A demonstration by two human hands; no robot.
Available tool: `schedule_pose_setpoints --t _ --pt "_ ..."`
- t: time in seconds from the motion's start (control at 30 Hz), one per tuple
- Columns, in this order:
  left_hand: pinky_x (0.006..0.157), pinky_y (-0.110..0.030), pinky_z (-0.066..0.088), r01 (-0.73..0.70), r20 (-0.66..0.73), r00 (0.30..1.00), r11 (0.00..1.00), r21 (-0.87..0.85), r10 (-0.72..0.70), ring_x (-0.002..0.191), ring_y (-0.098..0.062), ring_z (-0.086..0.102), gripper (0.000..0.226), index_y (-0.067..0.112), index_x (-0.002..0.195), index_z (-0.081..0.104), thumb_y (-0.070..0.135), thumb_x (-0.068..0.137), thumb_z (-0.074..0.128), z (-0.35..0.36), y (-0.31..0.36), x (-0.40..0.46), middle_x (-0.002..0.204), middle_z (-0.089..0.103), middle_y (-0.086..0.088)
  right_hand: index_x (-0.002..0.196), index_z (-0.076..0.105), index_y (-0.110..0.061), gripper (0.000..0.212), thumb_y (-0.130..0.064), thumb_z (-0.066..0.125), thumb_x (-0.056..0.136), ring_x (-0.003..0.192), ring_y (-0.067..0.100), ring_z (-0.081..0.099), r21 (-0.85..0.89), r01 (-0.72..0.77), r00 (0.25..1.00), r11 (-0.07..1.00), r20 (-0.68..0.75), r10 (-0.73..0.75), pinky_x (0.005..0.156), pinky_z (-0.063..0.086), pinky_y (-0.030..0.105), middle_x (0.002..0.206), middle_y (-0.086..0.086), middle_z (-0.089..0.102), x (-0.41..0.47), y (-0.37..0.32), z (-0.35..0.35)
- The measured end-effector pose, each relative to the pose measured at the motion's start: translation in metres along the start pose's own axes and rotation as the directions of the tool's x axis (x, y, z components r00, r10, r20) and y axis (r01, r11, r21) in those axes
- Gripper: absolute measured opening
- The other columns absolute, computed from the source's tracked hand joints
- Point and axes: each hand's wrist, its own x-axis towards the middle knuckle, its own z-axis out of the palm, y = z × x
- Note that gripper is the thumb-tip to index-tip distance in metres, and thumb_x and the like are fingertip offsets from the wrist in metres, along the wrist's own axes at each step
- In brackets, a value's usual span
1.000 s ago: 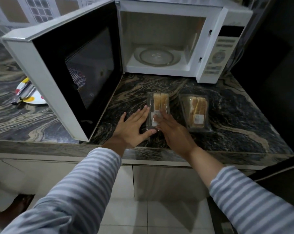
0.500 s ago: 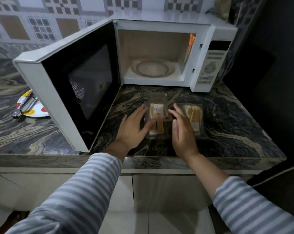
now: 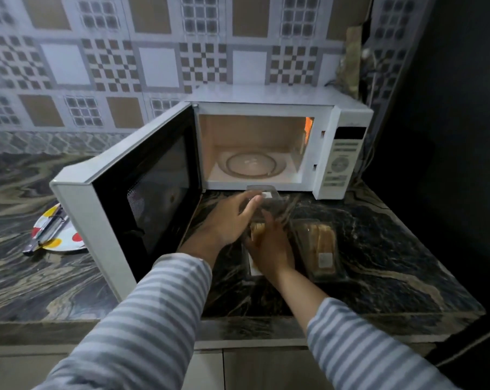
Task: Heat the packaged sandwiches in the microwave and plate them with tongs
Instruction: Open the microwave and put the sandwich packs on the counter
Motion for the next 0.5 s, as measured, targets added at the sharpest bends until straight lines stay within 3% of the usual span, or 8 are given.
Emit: schedule_pose_setpoints --t 0.1,0.2,0.4,0.5 --pt "0.092 -0.018 0.039 -0.008 0.001 1.000 1.000 -0.024 0.008 0.116 -0.003 0.053 0.035 0.033 0.122 0.061 0.047 0.098 0.039 0.000 -0.002 0.000 0.125 0.061 0.012 0.133 0.035 -0.031 0.045 -0.043 0.050 0.093 0.107 0.032 0.059 -0.164 -0.010 1.000 0.986 -0.016 0.008 0.082 0.052 0.043 0.134 0.011 0.048 0.004 0.000 0.010" --pt "0.093 -0.017 0.040 -0.003 -0.010 1.000 0.998 -0.057 0.002 0.114 -0.002 0.054 0.033 0.035 0.121 0.061 0.048 0.097 0.041 0.001 -0.004 -0.002 0.124 0.062 0.013 0.123 0.048 -0.023 0.030 -0.036 0.039 0.098 0.103 0.031 0.061 -0.229 -0.037 0.999 0.973 -0.045 0.027 0.081 0.052 0.041 0.123 0.011 0.057 0.004 -0.005 0.012" --pt "0.096 -0.016 0.039 -0.035 -0.014 0.999 0.999 -0.035 0.034 0.117 -0.002 0.053 0.034 0.029 0.124 0.061 0.042 0.098 0.043 0.002 -0.002 -0.001 0.126 0.062 0.010 0.117 0.059 -0.022 0.030 -0.031 0.038 0.098 0.101 0.029 0.063 -0.165 -0.103 0.994 0.981 -0.049 0.096 0.082 0.049 0.034 0.110 0.008 0.067 0.011 -0.019 -0.013" --pt "0.094 -0.017 0.039 -0.031 -0.014 0.999 0.999 -0.019 0.031 0.116 -0.005 0.055 0.034 0.028 0.124 0.061 0.041 0.098 0.043 0.001 0.001 -0.001 0.126 0.063 0.007 0.121 0.059 -0.020 0.029 -0.025 0.049 0.094 0.107 0.031 0.060 -0.074 -0.110 0.990 0.991 -0.093 0.103 0.091 0.050 0.041 0.115 0.009 0.064 0.006 -0.023 -0.027"
